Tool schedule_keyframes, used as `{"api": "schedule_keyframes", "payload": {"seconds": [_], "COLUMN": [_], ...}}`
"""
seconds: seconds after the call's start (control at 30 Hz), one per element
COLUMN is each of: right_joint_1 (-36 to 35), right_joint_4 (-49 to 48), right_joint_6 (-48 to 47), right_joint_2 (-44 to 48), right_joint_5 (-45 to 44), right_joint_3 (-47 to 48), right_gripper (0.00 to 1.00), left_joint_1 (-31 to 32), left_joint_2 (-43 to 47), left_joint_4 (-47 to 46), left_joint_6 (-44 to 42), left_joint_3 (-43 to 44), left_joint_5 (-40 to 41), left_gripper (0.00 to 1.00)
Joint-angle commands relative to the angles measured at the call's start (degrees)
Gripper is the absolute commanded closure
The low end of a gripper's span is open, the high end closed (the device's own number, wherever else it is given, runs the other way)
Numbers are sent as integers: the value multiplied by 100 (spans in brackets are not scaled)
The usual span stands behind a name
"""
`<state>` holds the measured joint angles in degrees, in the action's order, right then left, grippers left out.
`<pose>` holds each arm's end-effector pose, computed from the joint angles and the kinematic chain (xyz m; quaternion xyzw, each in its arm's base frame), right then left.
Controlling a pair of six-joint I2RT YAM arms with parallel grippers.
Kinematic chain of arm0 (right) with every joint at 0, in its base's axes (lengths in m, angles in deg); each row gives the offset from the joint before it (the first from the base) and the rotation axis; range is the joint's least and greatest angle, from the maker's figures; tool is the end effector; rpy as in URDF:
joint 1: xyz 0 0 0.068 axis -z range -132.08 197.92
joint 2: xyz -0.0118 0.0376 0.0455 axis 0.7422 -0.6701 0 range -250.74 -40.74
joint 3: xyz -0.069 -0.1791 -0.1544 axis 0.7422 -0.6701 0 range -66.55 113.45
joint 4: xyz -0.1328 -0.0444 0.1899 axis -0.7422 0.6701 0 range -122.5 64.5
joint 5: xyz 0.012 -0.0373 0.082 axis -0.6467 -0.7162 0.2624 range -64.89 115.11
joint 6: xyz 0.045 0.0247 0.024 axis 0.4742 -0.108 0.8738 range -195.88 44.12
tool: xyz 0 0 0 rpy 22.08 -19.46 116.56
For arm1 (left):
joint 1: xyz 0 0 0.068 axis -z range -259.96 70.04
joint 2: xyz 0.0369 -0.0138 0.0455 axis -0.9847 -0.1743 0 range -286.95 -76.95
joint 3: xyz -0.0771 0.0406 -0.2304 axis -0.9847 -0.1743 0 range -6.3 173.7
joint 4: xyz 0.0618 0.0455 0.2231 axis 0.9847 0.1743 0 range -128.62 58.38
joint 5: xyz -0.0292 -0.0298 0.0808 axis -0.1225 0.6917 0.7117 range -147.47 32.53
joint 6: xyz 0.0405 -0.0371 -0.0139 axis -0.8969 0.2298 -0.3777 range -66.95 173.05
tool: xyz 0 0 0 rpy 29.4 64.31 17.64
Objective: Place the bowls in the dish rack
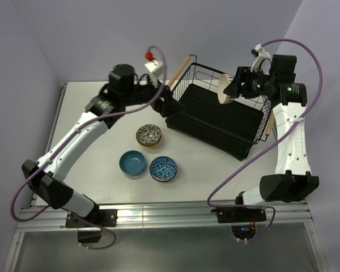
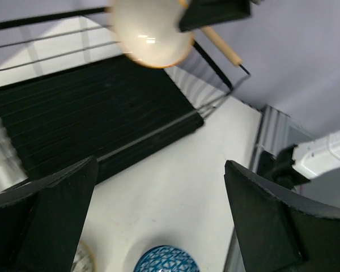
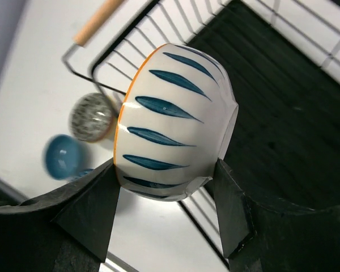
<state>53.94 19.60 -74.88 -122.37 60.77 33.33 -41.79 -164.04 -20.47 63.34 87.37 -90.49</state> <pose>0.2625 -0.0044 0.4134 -0.0924 0.8472 0.2503 0.4594 0.2400 -0.2162 0.4127 0.3534 0.6777 -0.4495 0.4624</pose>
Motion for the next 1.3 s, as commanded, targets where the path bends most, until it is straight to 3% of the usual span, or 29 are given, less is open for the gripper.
{"api": "schedule_keyframes", "payload": {"seconds": [0.0, 0.23, 0.43, 0.7, 0.9, 1.27], "right_joint_1": [31, 22, -83, -382, -540, -576], "right_joint_4": [405, 846, 758, 196, -129, -542], "right_joint_6": [-1135, -1716, -2322, -3026, -3325, -3782], "right_joint_2": [-239, -1074, -1452, -1602, -1734, -2287], "right_joint_5": [-743, -1790, -2677, -4031, -4778, -5411], "right_joint_3": [715, 1552, 1588, 1043, 639, 278], "right_gripper": [100, 100, 100, 100, 100, 100], "left_joint_1": [-573, -1513, -1673, -2050, -2305, -2507], "left_joint_2": [649, 1536, 1757, 1256, 1502, 1555], "left_joint_4": [39, -286, 239, 1129, 690, 804], "left_joint_6": [334, 193, -97, 272, 466, 316], "left_joint_3": [-138, -1078, -1308, -894, -1386, -1474], "left_joint_5": [-328, 5, 594, 964, 902, 823], "left_gripper": [0, 1, 0, 1, 1, 1]}}
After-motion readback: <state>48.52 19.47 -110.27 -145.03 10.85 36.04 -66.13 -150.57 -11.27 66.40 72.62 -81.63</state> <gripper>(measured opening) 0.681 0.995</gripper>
